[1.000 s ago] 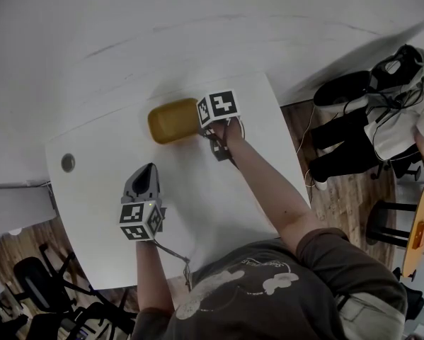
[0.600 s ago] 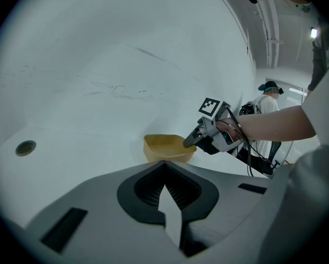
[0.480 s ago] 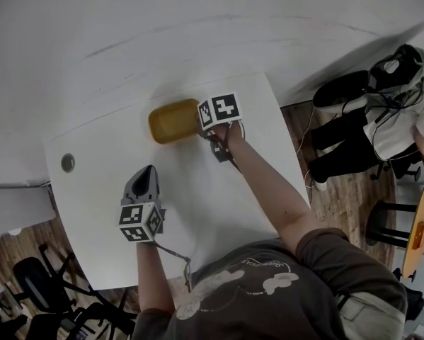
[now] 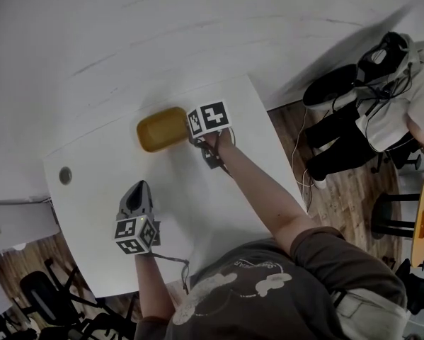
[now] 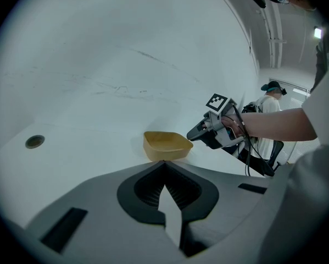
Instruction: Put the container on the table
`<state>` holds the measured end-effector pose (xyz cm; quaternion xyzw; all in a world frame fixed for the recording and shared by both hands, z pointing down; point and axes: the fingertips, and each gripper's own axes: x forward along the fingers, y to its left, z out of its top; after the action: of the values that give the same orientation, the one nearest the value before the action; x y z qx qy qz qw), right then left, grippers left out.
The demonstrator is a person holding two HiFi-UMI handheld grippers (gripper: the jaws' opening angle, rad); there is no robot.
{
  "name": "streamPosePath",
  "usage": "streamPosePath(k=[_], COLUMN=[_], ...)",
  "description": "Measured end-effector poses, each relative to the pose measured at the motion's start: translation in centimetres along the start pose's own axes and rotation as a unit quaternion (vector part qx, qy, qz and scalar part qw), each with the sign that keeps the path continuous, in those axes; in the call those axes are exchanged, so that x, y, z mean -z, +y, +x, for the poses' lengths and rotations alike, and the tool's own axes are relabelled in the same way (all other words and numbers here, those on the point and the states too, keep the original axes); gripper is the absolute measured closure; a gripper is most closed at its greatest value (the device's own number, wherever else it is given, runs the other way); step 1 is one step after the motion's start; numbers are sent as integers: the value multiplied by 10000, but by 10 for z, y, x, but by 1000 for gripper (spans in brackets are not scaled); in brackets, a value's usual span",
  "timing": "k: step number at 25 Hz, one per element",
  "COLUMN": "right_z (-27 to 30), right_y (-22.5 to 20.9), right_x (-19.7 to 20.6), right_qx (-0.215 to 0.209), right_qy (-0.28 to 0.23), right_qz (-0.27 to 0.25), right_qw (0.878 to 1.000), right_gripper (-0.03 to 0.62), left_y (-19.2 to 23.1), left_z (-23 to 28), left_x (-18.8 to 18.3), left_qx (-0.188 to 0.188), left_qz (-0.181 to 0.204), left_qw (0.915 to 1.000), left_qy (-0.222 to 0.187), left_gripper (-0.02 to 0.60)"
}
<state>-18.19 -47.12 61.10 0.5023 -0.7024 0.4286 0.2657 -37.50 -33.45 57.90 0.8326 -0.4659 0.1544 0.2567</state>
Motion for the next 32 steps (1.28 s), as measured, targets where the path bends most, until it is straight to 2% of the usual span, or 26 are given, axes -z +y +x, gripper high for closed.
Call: streamPosePath(k=[5,9,32], right_z=[-26,-43,-146], right_y=[-8,-13,-2], right_x=[4,11,74], right_qx=[-130,-249,-1424], right_qy=[-262,-352,-348], right_qz=[196,171,-718], right_qw=[9994,9989,9866], right_gripper=[511,511,525], left_y=[-16,-30,-152], left_z=[-12,-20,-55], left_x=[6,3,-2], left_qx=[-95,-170,-462], left_qz=[-113,-41,85], left_qw=[9999,9998,9977], left_qy=[3,-80,-485], left_gripper=[584,584,584])
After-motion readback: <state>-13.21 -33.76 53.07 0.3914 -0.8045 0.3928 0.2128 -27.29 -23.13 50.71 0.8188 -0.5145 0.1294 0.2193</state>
